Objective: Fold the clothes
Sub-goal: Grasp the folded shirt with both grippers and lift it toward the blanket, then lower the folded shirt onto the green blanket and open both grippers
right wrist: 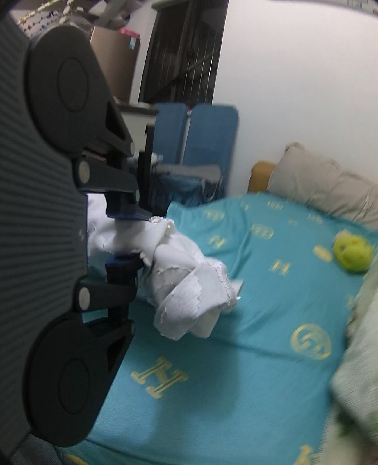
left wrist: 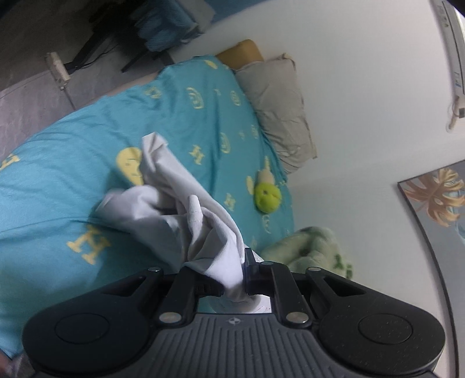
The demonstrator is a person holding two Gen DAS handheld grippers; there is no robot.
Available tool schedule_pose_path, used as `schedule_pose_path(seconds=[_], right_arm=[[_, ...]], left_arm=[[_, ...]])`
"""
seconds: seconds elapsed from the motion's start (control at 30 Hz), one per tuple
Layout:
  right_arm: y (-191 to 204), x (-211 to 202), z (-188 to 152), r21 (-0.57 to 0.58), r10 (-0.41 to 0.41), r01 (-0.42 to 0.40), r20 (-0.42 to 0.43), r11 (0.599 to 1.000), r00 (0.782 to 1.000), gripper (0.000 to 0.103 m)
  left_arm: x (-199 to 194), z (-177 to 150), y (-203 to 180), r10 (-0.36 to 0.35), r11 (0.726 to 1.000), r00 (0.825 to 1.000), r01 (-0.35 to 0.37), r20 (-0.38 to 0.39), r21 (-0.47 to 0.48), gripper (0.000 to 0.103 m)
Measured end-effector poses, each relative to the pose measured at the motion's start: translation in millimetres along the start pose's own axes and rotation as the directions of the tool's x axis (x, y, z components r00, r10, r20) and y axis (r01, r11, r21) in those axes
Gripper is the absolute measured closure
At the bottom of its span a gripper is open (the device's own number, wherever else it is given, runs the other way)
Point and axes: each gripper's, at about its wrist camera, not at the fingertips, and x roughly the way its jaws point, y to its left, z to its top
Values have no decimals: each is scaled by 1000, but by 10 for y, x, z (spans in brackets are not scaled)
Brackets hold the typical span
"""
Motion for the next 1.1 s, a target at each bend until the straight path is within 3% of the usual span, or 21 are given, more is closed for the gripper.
schedule_pose_path(seconds=[0.13,0.37,0.53,0.63,0.8,0.9,0.97,1.1], right_arm=[[282,-349,386,-7,61,-61,31,998,998,75],[914,-1044,1491,-102,136,-121,157,987,978,75],[1449,-1605,2433,-250,181,-112,274,962,945,75],[1530,-1872,2916,-271,184,-91,340,958,922,75],[1350,-2247,3248,-350,150,28,470,936,870,75],[910,-2316,3106,-315,86,75,468,946,880,75],[604,-2355,3000,-287,40,106,461,952,887,75],[-9,-2434,2787,-232,-51,169,442,958,895,75]], left_arm=[[246,-22,-781,-58,997,998,59,-25,56,91],[777,-77,-2218,-160,971,984,171,-79,168,91],[1410,-237,-3268,-269,916,954,295,-130,271,91],[1873,-433,-3659,-330,884,928,367,-171,288,91],[2529,-949,-3724,-371,850,892,438,-259,291,90],[2804,-1314,-3472,-351,836,880,449,-320,315,90],[2898,-1536,-3201,-307,854,874,428,-378,296,90],[2851,-1909,-2736,-214,847,865,396,-454,354,90]])
